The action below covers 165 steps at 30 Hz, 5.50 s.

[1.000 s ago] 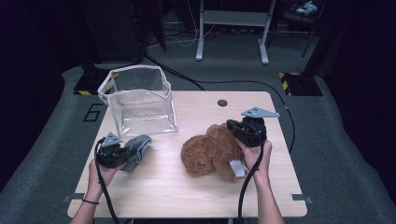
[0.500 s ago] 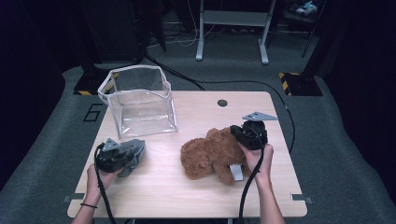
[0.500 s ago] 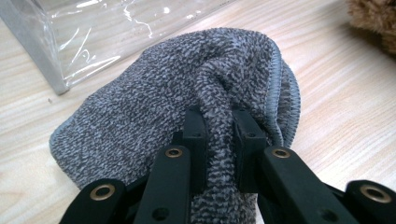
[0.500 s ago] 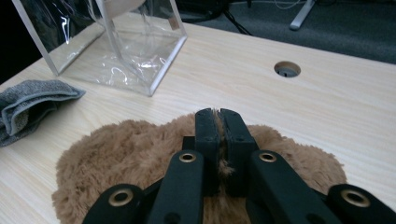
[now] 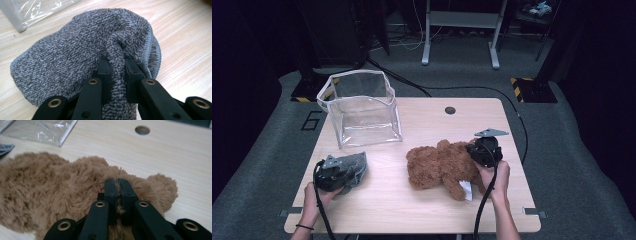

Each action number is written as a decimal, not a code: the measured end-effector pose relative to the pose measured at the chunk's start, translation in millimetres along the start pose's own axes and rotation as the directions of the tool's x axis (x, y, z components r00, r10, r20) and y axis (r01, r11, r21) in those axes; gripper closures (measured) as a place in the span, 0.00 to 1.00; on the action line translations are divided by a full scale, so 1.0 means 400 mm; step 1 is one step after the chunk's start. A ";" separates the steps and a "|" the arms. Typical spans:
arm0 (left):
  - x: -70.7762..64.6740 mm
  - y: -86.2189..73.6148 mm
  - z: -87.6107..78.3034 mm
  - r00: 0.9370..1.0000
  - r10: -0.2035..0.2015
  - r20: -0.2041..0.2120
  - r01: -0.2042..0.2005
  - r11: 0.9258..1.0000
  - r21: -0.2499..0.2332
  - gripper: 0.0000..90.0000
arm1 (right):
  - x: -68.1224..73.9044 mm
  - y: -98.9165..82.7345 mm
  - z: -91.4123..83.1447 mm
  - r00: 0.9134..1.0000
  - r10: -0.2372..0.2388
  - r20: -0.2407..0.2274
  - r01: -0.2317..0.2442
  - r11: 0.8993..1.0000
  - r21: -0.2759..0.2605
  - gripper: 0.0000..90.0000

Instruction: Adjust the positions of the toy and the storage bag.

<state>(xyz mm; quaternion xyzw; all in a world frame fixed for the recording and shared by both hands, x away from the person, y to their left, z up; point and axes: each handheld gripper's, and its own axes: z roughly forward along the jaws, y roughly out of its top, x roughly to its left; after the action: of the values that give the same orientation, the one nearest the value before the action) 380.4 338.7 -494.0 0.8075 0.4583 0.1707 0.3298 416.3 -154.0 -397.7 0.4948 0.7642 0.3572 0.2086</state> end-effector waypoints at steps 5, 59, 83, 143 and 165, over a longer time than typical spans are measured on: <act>-0.001 -0.005 0.000 1.000 -0.010 -0.002 0.010 1.000 0.000 0.87 | -0.011 -0.032 0.030 0.999 0.026 -0.026 -0.025 0.999 0.045 0.96; 0.002 -0.112 -0.094 0.999 -0.014 0.052 0.013 1.000 0.007 0.84 | 0.031 -0.045 0.104 0.981 -0.145 0.126 0.122 0.978 0.169 0.34; 0.056 0.091 -0.118 0.995 -0.052 0.081 0.053 0.999 -0.007 0.16 | 0.000 -0.049 0.090 0.992 -0.080 0.102 0.066 0.989 0.130 0.27; 0.378 0.530 -0.102 0.934 -0.331 -0.138 0.321 0.943 -0.090 0.15 | 0.016 -0.056 0.091 0.991 -0.076 0.109 0.063 0.991 0.120 0.23; 0.346 0.514 -0.091 0.951 -0.309 -0.002 0.307 0.948 -0.080 0.82 | 0.018 -0.056 0.091 0.990 -0.081 0.117 0.067 0.991 0.117 0.23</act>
<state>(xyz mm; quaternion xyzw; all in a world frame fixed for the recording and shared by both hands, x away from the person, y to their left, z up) 560.6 395.8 -329.5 0.7113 0.5739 0.1408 0.3807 424.2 -140.9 -438.3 0.4979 0.7869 0.2746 0.2398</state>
